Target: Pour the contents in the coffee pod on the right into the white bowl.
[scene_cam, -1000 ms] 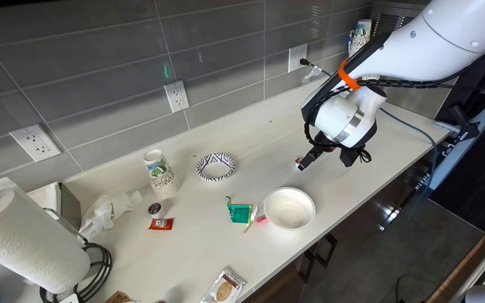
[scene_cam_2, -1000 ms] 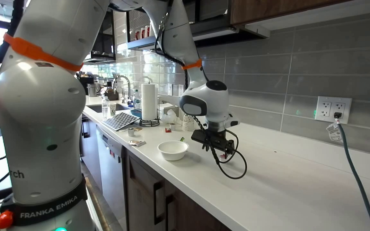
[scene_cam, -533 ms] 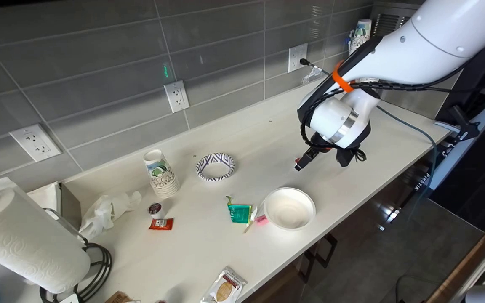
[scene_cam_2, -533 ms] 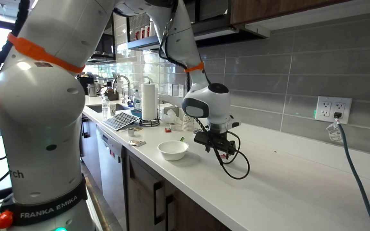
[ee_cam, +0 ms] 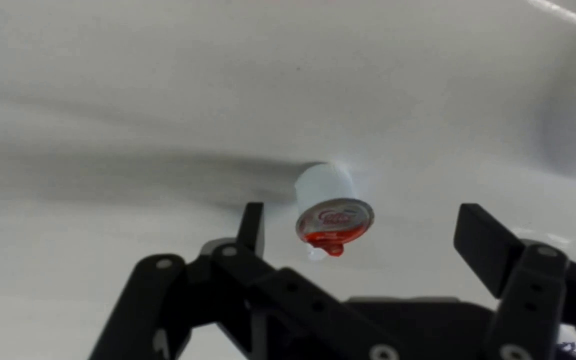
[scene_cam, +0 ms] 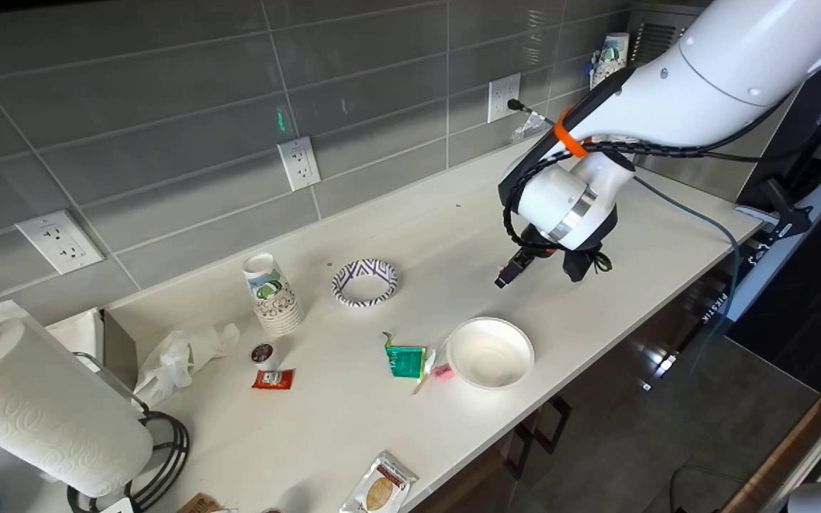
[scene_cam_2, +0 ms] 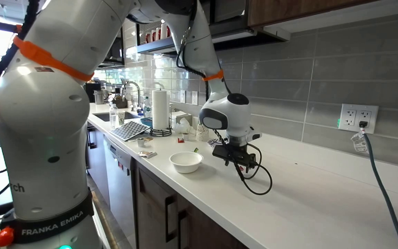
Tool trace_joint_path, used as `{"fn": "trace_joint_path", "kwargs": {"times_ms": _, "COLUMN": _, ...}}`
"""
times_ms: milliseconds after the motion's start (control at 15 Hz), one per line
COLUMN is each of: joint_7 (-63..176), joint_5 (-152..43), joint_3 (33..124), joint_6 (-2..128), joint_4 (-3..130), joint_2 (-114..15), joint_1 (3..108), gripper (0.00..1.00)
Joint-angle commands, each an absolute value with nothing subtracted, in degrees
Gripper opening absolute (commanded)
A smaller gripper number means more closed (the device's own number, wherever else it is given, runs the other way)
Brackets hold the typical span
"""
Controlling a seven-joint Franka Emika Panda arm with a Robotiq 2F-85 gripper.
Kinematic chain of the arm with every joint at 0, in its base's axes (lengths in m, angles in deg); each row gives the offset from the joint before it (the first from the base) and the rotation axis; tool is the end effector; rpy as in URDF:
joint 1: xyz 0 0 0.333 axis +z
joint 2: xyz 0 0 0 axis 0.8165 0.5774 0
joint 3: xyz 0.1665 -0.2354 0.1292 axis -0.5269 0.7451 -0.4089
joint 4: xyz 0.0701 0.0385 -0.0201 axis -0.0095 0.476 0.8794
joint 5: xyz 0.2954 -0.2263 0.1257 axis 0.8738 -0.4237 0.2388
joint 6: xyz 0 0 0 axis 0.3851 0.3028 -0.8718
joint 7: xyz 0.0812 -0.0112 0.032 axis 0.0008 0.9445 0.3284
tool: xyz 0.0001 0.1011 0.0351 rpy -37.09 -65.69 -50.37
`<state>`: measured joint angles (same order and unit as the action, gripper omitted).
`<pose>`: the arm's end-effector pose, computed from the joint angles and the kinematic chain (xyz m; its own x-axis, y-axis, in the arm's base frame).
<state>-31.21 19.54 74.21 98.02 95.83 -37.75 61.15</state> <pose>0.5474 0.0012 0.1694 0.8478 0.3193 0.4234 0.3823 -0.9213 -0.0708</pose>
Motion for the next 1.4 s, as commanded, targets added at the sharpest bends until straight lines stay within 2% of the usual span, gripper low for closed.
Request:
{"fn": "trace_joint_path", "kwargs": {"times_ms": 0, "joint_7": -34.2, "joint_5": 22.4, "joint_3": 72.8, "joint_6": 99.6, "joint_4": 93.7, "joint_2": -35.5, "joint_1": 60.1, "gripper": 0.84}}
{"fn": "trace_joint_path", "kwargs": {"times_ms": 67, "joint_7": -34.4, "joint_5": 22.5, "joint_3": 72.7, "joint_6": 99.7, "joint_4": 93.6, "joint_2": -35.4, "joint_1": 60.0, "gripper": 0.83}}
{"fn": "trace_joint_path", "kwargs": {"times_ms": 200, "joint_7": -34.8, "joint_5": 22.7, "joint_3": 72.6, "joint_6": 99.7, "joint_4": 93.3, "joint_2": -35.1, "joint_1": 59.8, "gripper": 0.72}}
{"fn": "trace_joint_path", "kwargs": {"times_ms": 267, "joint_7": -35.0, "joint_5": 22.8, "joint_3": 72.6, "joint_6": 99.7, "joint_4": 93.1, "joint_2": -34.9, "joint_1": 59.7, "gripper": 0.77}}
{"fn": "trace_joint_path", "kwargs": {"times_ms": 467, "joint_7": -35.3, "joint_5": 23.0, "joint_3": 72.5, "joint_6": 99.9, "joint_4": 92.8, "joint_2": -34.7, "joint_1": 59.6, "gripper": 0.79}}
{"fn": "trace_joint_path", "kwargs": {"times_ms": 933, "joint_7": -35.7, "joint_5": 23.2, "joint_3": 72.4, "joint_6": 100.0, "joint_4": 92.8, "joint_2": -34.8, "joint_1": 59.2, "gripper": 0.71}}
{"fn": "trace_joint_path", "kwargs": {"times_ms": 1133, "joint_7": -35.7, "joint_5": 23.3, "joint_3": 72.3, "joint_6": 99.9, "joint_4": 92.8, "joint_2": -34.9, "joint_1": 59.2, "gripper": 0.74}}
{"fn": "trace_joint_path", "kwargs": {"times_ms": 1333, "joint_7": -35.7, "joint_5": 23.3, "joint_3": 72.4, "joint_6": 99.9, "joint_4": 92.9, "joint_2": -34.9, "joint_1": 59.2, "gripper": 0.72}}
